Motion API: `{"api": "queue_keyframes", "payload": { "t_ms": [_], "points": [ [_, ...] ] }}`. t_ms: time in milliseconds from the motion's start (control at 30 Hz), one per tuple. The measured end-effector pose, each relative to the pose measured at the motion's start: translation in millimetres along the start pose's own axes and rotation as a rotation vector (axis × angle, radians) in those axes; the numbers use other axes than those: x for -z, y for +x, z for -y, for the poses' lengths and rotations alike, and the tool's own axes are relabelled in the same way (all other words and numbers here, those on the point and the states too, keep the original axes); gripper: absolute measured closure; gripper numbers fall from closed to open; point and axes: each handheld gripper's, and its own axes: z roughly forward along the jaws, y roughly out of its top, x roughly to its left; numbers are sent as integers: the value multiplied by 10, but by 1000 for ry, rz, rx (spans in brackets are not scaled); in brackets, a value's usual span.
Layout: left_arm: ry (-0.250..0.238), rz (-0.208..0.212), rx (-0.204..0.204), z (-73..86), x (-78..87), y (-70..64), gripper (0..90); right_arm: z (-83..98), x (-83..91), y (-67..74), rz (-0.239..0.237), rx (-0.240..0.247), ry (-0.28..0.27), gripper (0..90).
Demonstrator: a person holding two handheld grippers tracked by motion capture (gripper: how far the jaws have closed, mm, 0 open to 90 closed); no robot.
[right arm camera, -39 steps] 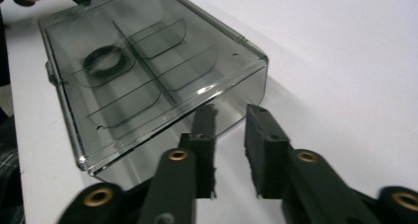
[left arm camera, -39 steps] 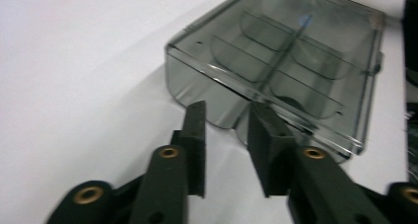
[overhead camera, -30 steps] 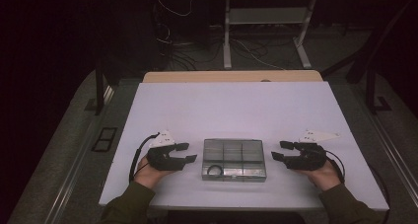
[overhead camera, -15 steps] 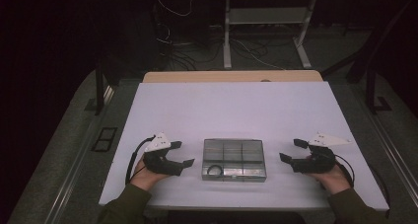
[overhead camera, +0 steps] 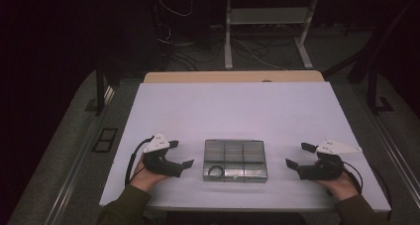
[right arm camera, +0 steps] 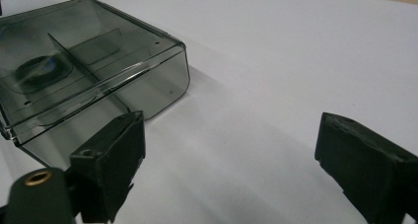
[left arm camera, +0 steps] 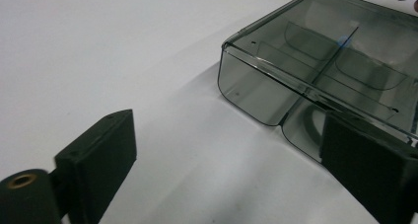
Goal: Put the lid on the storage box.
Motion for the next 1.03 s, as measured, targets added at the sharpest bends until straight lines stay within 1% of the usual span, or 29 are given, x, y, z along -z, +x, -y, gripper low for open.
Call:
{"api": "queue_keyframes", "payload": {
  "t_ms": [233, 333, 433, 500, 533, 633, 1033],
  "points": [
    [-5, -3, 6, 34, 11, 19, 0, 35, 63, 0, 11, 0, -19, 113],
    [-6, -12, 10, 53, 33, 36, 0, 47, 65, 1, 12, 2, -11, 113],
    [-4, -12, 14, 66, 45, 43, 0, 45, 60, 5, 11, 5, -11, 107],
    [-5, -13, 19, 71, 44, 47, 0, 47, 52, 2, 6, 1, -11, 29],
    [-6, -13, 18, 70, 45, 50, 0, 50, 48, 0, -2, -5, -7, 30],
    [-11, -14, 18, 68, 46, 49, 0, 50, 46, 4, 2, 1, -4, 30],
    [-5, -13, 16, 66, 43, 49, 0, 52, 41, 8, -2, -1, -2, 30]
  ]
}}
